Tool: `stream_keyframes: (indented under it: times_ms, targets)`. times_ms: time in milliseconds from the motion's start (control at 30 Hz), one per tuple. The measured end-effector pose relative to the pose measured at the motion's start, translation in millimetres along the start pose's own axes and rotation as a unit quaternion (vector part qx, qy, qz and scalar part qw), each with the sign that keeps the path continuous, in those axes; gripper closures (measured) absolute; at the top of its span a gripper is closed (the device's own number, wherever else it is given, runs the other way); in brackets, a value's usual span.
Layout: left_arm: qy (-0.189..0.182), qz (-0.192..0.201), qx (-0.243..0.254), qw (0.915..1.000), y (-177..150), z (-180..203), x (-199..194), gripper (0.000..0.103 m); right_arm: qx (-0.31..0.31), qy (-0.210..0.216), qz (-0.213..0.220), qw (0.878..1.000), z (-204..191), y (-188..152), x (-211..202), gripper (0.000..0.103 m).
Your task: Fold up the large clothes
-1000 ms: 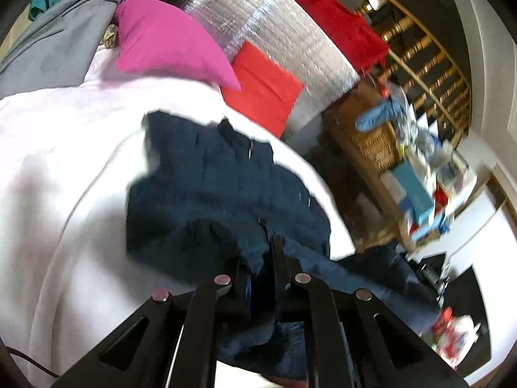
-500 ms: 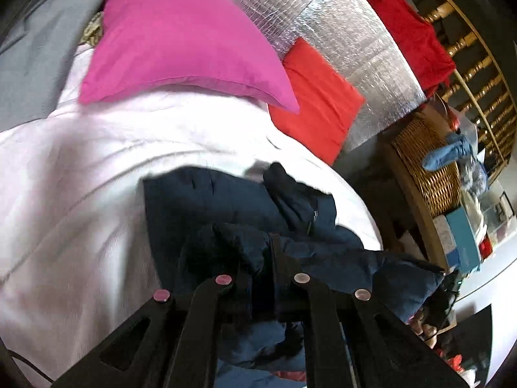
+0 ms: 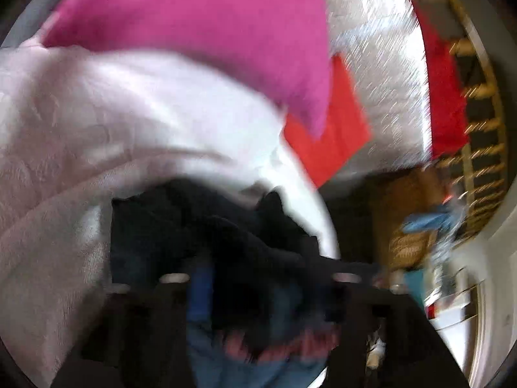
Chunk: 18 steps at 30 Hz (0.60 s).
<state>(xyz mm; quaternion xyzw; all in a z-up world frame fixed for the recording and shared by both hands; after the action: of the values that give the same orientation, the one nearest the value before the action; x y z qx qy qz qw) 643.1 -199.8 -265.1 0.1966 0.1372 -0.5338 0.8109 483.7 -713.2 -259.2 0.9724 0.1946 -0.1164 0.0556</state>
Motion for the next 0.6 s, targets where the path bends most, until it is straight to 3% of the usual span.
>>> stream_keyframes:
  times_ms: [67,133,233,333,467,600]
  targets:
    - [-0.016,0.085,-0.007,0.9962,4.6,6.1,-38.1,0.012,0.009,0.039,0.014,0.999,-7.9,-0.7,-15.5,0.027]
    - [-0.054,0.110,-0.018,0.9923,-4.6,12.8,-65.2,0.012,-0.008,0.071,0.033,0.997,-25.0,-8.4,-36.5,0.014]
    - [-0.037,0.112,-0.010,0.9929,-32.4,12.1,-87.1,0.012,-0.082,0.056,0.048,0.994,-51.2,-26.8,-64.8,0.005]
    - [0.020,0.124,0.008,0.9920,-75.1,1.6,-104.2,0.012,-0.100,0.085,0.052,0.990,-71.4,-46.8,-92.9,0.004]
    - [0.056,0.135,0.005,0.9893,-131.9,-18.0,-110.4,0.012,-0.128,0.020,0.031,0.991,-65.2,-89.5,-115.1,0.003]
    - [0.123,0.146,0.006,0.9816,-145.7,-42.2,-104.9,0.012,-0.128,-0.050,0.015,0.990,-26.0,-137.7,-130.5,0.002]
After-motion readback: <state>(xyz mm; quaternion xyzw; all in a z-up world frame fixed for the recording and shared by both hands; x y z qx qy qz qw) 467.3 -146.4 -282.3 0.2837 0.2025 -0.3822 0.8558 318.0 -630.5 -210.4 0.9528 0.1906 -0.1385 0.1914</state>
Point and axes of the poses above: each gripper's, at about its wrist camera, not at the fingertips, and x roughly the way its jaws point, z to its right, y to its top, the point moved 7 cm from there along x, roughly the way its jaws point, and after that the axes turned 3 degrees about -x, right-handed, at the moved point
